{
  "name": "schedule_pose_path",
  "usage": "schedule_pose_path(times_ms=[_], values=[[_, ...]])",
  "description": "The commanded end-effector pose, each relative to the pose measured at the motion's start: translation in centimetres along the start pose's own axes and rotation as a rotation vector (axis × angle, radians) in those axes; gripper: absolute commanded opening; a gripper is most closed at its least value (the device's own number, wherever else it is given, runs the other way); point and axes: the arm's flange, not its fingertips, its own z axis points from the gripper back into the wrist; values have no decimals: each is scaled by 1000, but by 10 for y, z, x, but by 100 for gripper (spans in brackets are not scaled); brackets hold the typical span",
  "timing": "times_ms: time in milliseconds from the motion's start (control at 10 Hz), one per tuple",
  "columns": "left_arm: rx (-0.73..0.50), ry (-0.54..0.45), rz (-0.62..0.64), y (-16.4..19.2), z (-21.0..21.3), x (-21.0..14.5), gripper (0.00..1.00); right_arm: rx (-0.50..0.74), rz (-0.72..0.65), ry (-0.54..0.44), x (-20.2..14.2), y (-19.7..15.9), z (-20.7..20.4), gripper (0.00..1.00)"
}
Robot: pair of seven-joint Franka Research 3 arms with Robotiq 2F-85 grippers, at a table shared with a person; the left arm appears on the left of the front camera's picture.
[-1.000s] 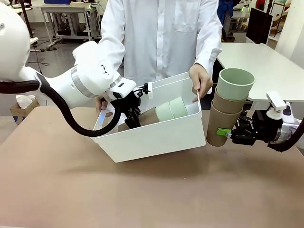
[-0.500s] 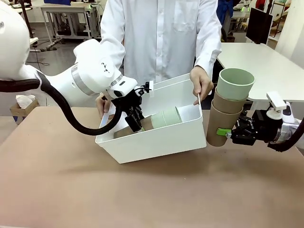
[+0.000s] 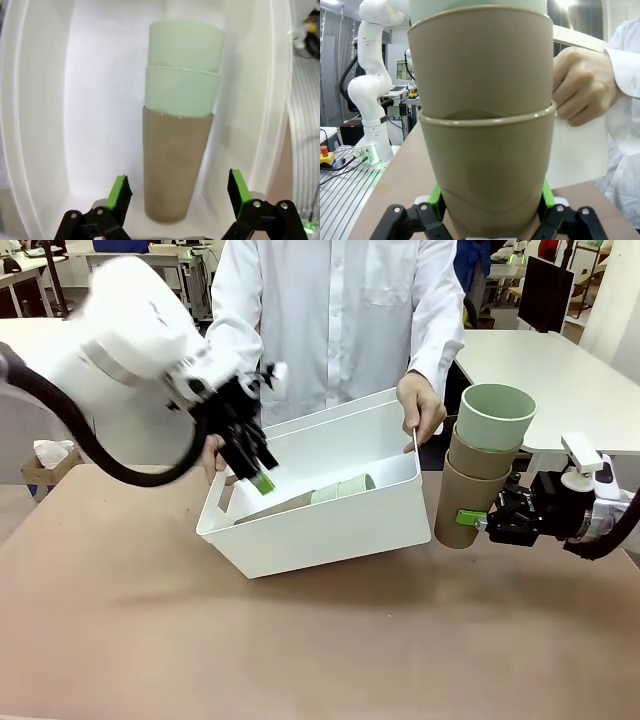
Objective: Stack the cups and store them in the basket.
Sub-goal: Place the stack of Reusable plastic cups into the Pantry Basket.
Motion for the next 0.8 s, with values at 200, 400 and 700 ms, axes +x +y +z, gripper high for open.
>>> schedule_pose_path(times_ms=[200,400,700], values=[[16,-271,5,-46,116,-64,100,0,13,-10,5,-1,0,87],[52,-387,-4,-74,167,-110,100,0,13,-10,5,-1,0,87],[79,-468,-21,-113,206,-177,100,0,13,-10,5,-1,0,87]])
